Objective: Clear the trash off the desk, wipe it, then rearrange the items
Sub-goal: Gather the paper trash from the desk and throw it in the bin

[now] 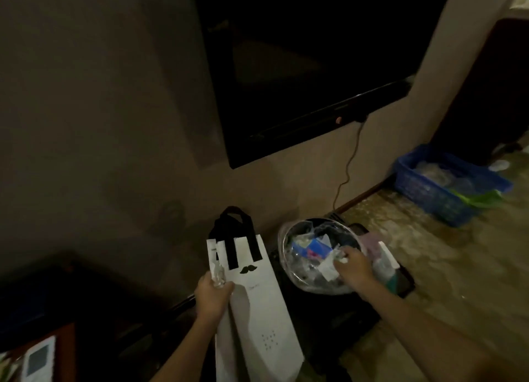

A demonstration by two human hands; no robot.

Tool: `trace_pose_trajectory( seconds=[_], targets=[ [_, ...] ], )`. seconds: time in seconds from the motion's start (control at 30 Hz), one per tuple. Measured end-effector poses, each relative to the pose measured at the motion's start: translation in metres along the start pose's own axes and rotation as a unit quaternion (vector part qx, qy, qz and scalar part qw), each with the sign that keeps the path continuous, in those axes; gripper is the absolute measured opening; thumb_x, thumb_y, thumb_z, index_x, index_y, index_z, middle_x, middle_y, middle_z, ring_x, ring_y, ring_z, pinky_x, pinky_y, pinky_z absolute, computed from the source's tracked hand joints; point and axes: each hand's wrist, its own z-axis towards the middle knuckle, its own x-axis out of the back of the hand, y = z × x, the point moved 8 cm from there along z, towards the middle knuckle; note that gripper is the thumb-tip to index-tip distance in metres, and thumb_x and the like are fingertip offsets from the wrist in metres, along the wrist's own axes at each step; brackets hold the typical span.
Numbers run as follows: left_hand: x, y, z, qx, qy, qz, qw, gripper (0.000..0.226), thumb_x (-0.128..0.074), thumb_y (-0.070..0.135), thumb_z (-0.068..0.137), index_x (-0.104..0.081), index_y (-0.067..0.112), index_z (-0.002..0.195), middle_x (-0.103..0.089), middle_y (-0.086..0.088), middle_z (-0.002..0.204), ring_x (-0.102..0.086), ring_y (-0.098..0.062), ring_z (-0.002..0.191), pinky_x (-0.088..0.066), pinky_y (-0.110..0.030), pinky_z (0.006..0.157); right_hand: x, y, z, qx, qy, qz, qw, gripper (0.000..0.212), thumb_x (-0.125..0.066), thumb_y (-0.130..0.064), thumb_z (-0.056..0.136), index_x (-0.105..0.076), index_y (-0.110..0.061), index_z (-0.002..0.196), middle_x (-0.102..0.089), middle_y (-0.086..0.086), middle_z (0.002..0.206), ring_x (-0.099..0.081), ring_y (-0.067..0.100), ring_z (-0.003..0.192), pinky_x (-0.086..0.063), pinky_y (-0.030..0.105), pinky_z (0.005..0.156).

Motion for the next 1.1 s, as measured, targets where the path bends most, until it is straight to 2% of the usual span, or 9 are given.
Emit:
trace_pose_trajectory(
  seconds=[0.13, 0.23, 0.37, 0.67, 0.73, 0.83, 0.9, 1.0, 1.1],
  targets=[
    [-0.023, 0.002, -0.01, 0.061, 0.05, -0.025, 0.997, 0.026, -0.067, -0.001, 0.082, -0.055, 0.022, 0.083, -0.061, -0.005, 0.086, -0.061, -0.024, 0.083, -0.048, -0.031, 0.068, -0.009, 0.013, 0.065, -0.001, -0.08, -0.057, 0.995, 0.009, -0.048, -0.012, 0.095, -0.056, -0.009, 0.091, -0.06, 0.017, 0.089, -0.056, 0.027, 0.082, -0.039, 0.028, 0.068],
    [-0.035, 0.01, -0.01, 0.085, 0.071, -0.052, 0.992, 0.027, -0.067, 0.0, 0.083, -0.058, 0.016, 0.102, -0.062, -0.002, 0.091, -0.061, -0.015, 0.083, -0.049, -0.027, 0.068, -0.026, 0.02, 0.1, 0.002, -0.146, -0.073, 0.987, 0.028, -0.055, -0.012, 0.092, -0.056, -0.004, 0.118, -0.061, 0.02, 0.108, -0.061, 0.033, 0.093, -0.051, 0.037, 0.075],
    [-0.03, 0.022, -0.01, 0.092, 0.111, -0.063, 0.988, 0.028, -0.065, -0.001, 0.083, -0.057, 0.025, 0.088, -0.063, 0.001, 0.087, -0.061, -0.014, 0.079, -0.049, -0.024, 0.065, -0.05, 0.023, 0.118, 0.037, -0.204, -0.136, 0.969, 0.048, -0.06, -0.007, 0.088, -0.047, -0.005, 0.134, -0.054, 0.019, 0.13, -0.053, 0.036, 0.115, -0.044, 0.038, 0.097],
    [-0.05, 0.021, 0.011, 0.087, 0.112, -0.088, 0.986, 0.033, -0.063, -0.004, 0.084, -0.06, 0.02, 0.105, -0.066, 0.002, 0.093, -0.064, -0.008, 0.08, -0.048, -0.011, 0.054, -0.103, 0.061, 0.126, 0.161, -0.277, -0.342, 0.883, 0.015, -0.055, -0.025, 0.09, -0.057, -0.013, 0.099, -0.062, 0.015, 0.108, -0.059, 0.029, 0.1, -0.045, 0.03, 0.083],
    [-0.057, 0.019, 0.013, 0.093, 0.096, -0.089, 0.987, 0.034, -0.063, -0.003, 0.084, -0.06, 0.018, 0.11, -0.066, 0.002, 0.094, -0.063, -0.008, 0.08, -0.05, -0.012, 0.056, -0.102, 0.061, 0.126, 0.168, -0.273, -0.366, 0.874, 0.026, -0.055, -0.027, 0.087, -0.054, -0.018, 0.112, -0.05, 0.018, 0.124, -0.05, 0.032, 0.11, -0.044, 0.034, 0.089],
    [-0.063, 0.021, 0.018, 0.1, 0.077, -0.091, 0.988, 0.033, -0.063, -0.002, 0.084, -0.06, 0.014, 0.112, -0.066, 0.001, 0.093, -0.062, -0.009, 0.078, -0.05, -0.013, 0.057, -0.088, 0.045, 0.117, 0.135, -0.28, -0.404, 0.86, 0.066, -0.06, -0.045, 0.085, -0.029, -0.033, 0.142, -0.014, 0.015, 0.151, -0.026, 0.037, 0.132, -0.033, 0.04, 0.106],
    [-0.065, 0.03, 0.023, 0.097, 0.066, -0.1, 0.988, 0.033, -0.063, -0.003, 0.084, -0.06, 0.013, 0.113, -0.066, 0.0, 0.094, -0.063, -0.009, 0.08, -0.047, -0.011, 0.054, -0.071, 0.024, 0.119, 0.108, -0.243, -0.375, 0.888, 0.065, -0.058, -0.053, 0.083, -0.033, -0.034, 0.14, -0.016, 0.011, 0.149, -0.03, 0.038, 0.13, -0.034, 0.044, 0.107],
    [-0.072, 0.049, 0.031, 0.082, 0.037, -0.114, 0.989, 0.033, -0.063, -0.002, 0.085, -0.059, 0.013, 0.114, -0.066, -0.001, 0.097, -0.064, -0.01, 0.083, -0.047, -0.012, 0.054, -0.047, -0.017, 0.116, 0.096, -0.201, -0.169, 0.96, 0.028, -0.058, -0.044, 0.089, -0.059, -0.027, 0.111, -0.044, 0.011, 0.133, -0.05, 0.031, 0.112, -0.046, 0.043, 0.094],
    [-0.082, 0.068, 0.037, 0.069, 0.003, -0.119, 0.99, 0.029, -0.064, 0.0, 0.086, -0.059, 0.012, 0.112, -0.066, 0.0, 0.095, -0.064, -0.011, 0.083, -0.047, -0.014, 0.058, -0.05, -0.046, 0.091, 0.015, -0.313, 0.074, 0.947, 0.021, -0.055, -0.039, 0.093, -0.062, -0.024, 0.106, -0.064, 0.005, 0.111, -0.063, 0.02, 0.094, -0.053, 0.031, 0.073]
  ],
)
